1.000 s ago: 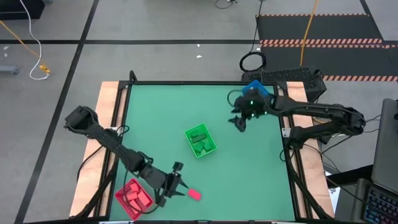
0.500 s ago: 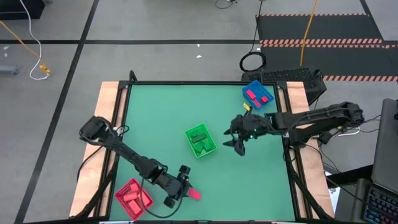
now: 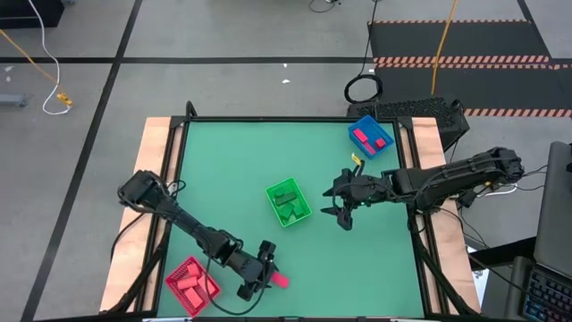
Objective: Sort & place blocks by color
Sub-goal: Put the light pink block into the blue bin
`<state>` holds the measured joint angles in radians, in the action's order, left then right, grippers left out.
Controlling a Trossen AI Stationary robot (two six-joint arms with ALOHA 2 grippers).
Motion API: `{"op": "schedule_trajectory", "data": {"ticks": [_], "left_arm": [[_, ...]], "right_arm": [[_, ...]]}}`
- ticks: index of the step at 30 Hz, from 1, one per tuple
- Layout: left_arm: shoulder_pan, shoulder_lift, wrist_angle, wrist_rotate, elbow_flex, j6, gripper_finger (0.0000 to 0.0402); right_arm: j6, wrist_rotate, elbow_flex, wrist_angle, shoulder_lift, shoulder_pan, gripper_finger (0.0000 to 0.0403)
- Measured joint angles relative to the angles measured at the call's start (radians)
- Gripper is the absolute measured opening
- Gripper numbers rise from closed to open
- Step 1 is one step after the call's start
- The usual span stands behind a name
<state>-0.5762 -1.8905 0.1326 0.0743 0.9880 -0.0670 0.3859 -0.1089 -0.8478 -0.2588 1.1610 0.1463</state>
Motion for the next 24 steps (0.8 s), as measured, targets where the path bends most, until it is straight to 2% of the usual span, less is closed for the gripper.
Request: {"op": "schedule_trajectory", "data": {"ticks": [5,12,18,20,24], "left_arm": [[0.0,-0.077,0.07,0.008,0.0,-0.012,0.0234],[0.002,-0.101,0.114,0.019,0.002,0.002,0.0208],[0.002,-0.098,0.105,0.011,0.002,0.009,0.0143],[0.002,-0.096,0.104,0.011,0.002,0.009,0.0134],[0.01,-0.077,0.085,0.025,0.0,0.01,0.0134]], "right_arm": [[0.012,0.0,0.012,0.008,0.0,0.0,0.0249],[0.037,0.0,0.09,0.09,0.0,0.0,0.0249],[0.055,0.0,0.152,0.172,0.0,-0.001,0.0249],[0.063,0.001,0.163,0.192,0.0,-0.001,0.0249],[-0.01,0.082,0.19,0.298,0.0,0.023,0.0249]]}}
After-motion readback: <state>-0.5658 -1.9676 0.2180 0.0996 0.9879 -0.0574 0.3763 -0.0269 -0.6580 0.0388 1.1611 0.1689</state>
